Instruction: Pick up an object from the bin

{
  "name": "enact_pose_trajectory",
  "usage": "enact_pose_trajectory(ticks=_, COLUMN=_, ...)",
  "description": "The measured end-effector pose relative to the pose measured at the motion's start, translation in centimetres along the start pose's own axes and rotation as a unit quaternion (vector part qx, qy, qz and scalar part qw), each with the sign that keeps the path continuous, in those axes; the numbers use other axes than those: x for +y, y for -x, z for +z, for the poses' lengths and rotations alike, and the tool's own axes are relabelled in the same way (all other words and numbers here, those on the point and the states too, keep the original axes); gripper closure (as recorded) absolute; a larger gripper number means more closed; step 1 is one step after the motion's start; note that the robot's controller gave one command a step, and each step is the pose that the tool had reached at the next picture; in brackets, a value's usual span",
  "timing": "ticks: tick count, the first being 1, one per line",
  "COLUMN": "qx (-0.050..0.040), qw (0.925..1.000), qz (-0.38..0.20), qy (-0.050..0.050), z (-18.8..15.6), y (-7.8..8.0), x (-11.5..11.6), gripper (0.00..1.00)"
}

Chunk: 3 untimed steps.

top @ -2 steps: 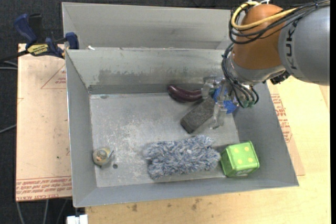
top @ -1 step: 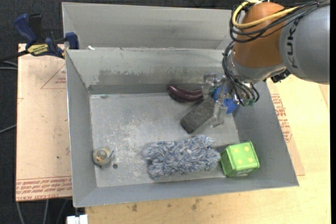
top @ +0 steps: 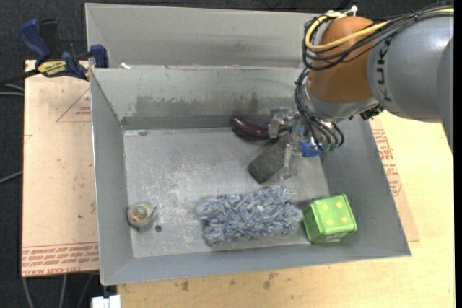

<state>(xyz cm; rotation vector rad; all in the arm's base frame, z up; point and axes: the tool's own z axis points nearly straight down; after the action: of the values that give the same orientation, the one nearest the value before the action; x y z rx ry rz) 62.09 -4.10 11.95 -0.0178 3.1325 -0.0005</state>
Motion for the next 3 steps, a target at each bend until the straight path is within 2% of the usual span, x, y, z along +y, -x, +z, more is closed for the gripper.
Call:
enact_pose_trajectory(ticks=1, qx=0.0041, qw=1.0, qz=0.009, qy=0.001, z=5.0, y=0.1, x=2.7, gripper=1.0)
enact_pose_trajectory(ticks=2, qx=0.0041, qw=1.0, qz=0.009, qy=0.001, z=5.0, y=0.1, x=2.7, gripper=1.0)
enact_pose_trajectory(ticks=3, qx=0.0055, qw=0.9999, qz=0.014, qy=0.001, z=2.5, y=-1.5, x=4.1, gripper=1.0)
